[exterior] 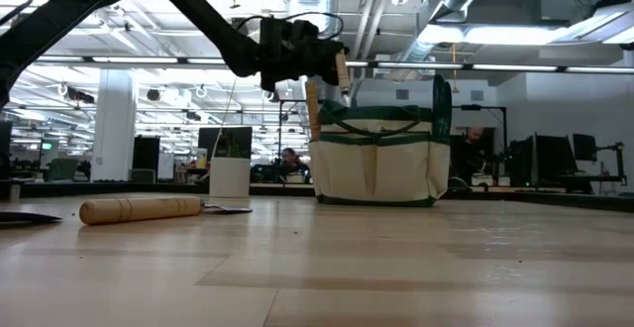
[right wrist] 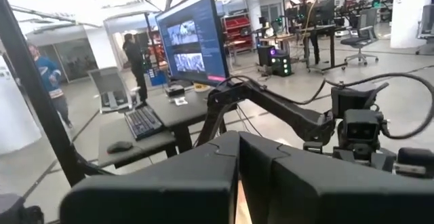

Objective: Pick & Place Garden tools in Gardening bag
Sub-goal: Put the brown trowel into the gardening bag

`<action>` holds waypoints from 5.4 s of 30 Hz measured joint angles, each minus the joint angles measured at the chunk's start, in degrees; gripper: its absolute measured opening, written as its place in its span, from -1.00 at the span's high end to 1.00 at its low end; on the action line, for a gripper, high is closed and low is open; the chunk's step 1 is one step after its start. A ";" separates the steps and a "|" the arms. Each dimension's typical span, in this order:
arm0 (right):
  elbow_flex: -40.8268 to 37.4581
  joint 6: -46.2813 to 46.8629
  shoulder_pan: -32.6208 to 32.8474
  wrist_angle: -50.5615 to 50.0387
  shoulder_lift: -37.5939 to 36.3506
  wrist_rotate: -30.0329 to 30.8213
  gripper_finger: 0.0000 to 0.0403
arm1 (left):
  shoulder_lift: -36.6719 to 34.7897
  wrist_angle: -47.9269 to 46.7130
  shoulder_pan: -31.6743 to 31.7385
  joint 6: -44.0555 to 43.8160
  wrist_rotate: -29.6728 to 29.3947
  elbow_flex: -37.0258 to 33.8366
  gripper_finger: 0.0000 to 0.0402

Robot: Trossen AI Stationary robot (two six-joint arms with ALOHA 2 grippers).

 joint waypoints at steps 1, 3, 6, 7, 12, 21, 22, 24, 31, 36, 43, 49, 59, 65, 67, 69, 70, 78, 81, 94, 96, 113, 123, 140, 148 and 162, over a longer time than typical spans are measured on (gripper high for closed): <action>-0.01 0.17 -0.07 0.49 0.31 -0.01 1.00 | 0.00 -0.08 -0.16 -0.08 -0.02 -0.40 0.76; -0.01 0.37 -0.11 2.12 0.63 0.00 1.00 | 0.00 0.09 -0.71 -1.10 -0.03 -0.84 0.76; 0.02 0.39 -0.03 4.02 0.96 0.00 1.00 | -0.04 0.17 -2.06 -1.56 0.57 -1.90 0.76; 0.02 0.39 -0.07 4.40 1.10 0.00 1.00 | -0.04 0.08 -2.59 -1.58 0.70 -2.28 0.76; 0.02 0.35 -0.07 5.34 1.75 0.00 1.00 | -0.04 0.11 -3.78 -1.71 0.90 -2.87 0.76; 0.02 0.04 -0.07 5.44 1.75 0.20 1.00 | -0.22 1.04 -2.01 -1.77 -4.06 -2.87 0.76; 0.02 -0.01 -0.07 5.44 1.75 0.22 1.00 | -0.22 1.15 -1.87 -1.77 -4.32 -2.87 0.76; 0.02 -0.11 -0.07 5.44 1.75 0.22 1.00 | -0.26 2.19 -1.72 -1.76 -5.01 -2.87 0.76; 0.02 -0.21 -0.09 5.44 1.75 1.51 1.00 | -2.35 2.67 -1.83 -1.19 -5.50 -2.78 0.76; 0.02 -0.57 -0.09 5.44 1.75 1.51 1.00 | -2.23 -0.51 -2.16 -1.00 -5.04 -2.89 0.76; 0.02 -0.75 -0.08 5.46 1.68 1.51 1.00 | -2.24 -1.28 -2.25 1.06 -4.87 -4.01 0.76; 0.02 -0.75 -1.00 5.92 1.64 1.53 1.00 | -2.23 -1.35 -2.40 5.83 -7.84 -8.04 0.76; 0.02 -2.03 -2.77 6.24 1.64 1.46 1.00 | -7.78 -1.18 -0.21 11.87 -10.25 -8.09 0.76; 0.02 -2.28 -2.83 6.25 1.64 1.43 1.00 | -7.82 -1.28 0.03 13.39 -10.28 -8.09 0.76; 0.02 -2.28 -2.83 6.25 1.64 1.36 1.00 | -7.73 -1.43 -0.53 13.94 -10.14 -7.76 0.76; 0.02 -2.25 -2.83 6.26 1.64 1.34 1.00 | -6.87 -1.04 -1.38 13.59 -9.16 -6.27 0.76; 0.02 -2.25 -2.83 6.25 1.64 1.35 1.00 | -6.21 -1.04 -1.76 13.29 -8.66 -5.40 0.76; 0.02 -2.25 -2.78 6.25 1.64 1.03 1.00 | -1.13 -0.88 -3.79 10.69 -8.60 1.22 0.76; 0.02 -2.25 -2.78 6.24 1.64 -0.20 1.00 | 0.41 -0.94 -4.61 10.25 -7.64 2.63 0.76; 0.02 -3.13 -2.99 3.20 1.64 -0.22 1.00 | 3.88 -1.05 -5.91 5.24 -5.14 3.14 0.76; 0.02 -3.15 -3.20 2.87 1.64 -0.24 1.00 | 3.37 -0.50 -5.70 6.71 -5.70 3.23 0.76; -0.01 -1.16 -3.04 3.68 3.60 -1.73 1.00 | 3.48 -2.15 -6.73 15.43 -9.11 3.49 0.76; -0.01 -1.13 -3.20 3.73 4.37 -1.70 1.00 | 5.24 -6.48 -5.89 18.55 -7.65 3.49 0.76; -0.01 -1.45 -3.20 3.00 4.37 -1.70 1.00 | 7.23 -5.61 -6.25 17.28 -8.57 3.45 0.57; -0.01 -1.62 -3.15 2.77 4.37 -1.70 1.00 | 7.23 -5.46 -6.42 16.59 -11.32 3.45 0.50; -0.01 -1.62 -3.15 2.62 4.37 -1.70 1.00 | 4.46 -5.45 -6.53 14.93 -14.51 3.47 -0.05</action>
